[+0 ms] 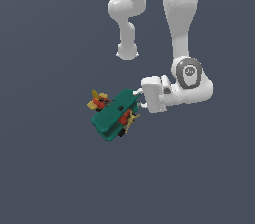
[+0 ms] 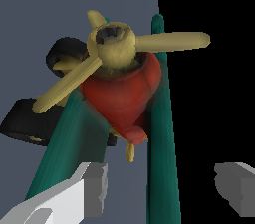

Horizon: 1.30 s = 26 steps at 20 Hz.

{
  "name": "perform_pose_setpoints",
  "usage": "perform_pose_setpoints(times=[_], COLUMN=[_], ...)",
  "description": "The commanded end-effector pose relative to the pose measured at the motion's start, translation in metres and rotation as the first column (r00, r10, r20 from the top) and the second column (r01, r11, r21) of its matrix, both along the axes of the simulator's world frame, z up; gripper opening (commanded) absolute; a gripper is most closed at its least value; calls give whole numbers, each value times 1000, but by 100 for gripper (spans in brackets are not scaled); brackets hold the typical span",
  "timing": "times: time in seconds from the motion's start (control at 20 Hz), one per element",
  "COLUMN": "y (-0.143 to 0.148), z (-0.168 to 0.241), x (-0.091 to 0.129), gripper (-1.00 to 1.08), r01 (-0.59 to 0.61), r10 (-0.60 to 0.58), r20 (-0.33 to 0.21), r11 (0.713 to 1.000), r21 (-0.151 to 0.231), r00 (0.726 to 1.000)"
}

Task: Pick up the object and move it to a goal position.

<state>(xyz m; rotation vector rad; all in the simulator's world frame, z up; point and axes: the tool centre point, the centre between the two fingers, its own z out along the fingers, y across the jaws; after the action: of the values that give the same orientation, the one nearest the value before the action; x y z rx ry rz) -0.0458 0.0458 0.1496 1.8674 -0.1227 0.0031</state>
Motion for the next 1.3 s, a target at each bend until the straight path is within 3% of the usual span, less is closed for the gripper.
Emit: perform_pose_setpoints(times=[0.0, 0.4, 0.9, 0.95, 1.25], y=[1, 1, -30, -30, -30], z=[0, -1, -9, -9, -9], x=[1, 2, -1, -1, -1], gripper=[68, 68, 68, -100, -100], r01=[-8, -14, -14, -14, -14], r10=[8, 14, 15, 15, 15], r20=[12, 17, 18, 18, 18], r11=[1000, 999, 999, 999, 999], r21=[-21, -32, -33, -33, -33], r00=[1000, 1000, 1000, 1000, 1000])
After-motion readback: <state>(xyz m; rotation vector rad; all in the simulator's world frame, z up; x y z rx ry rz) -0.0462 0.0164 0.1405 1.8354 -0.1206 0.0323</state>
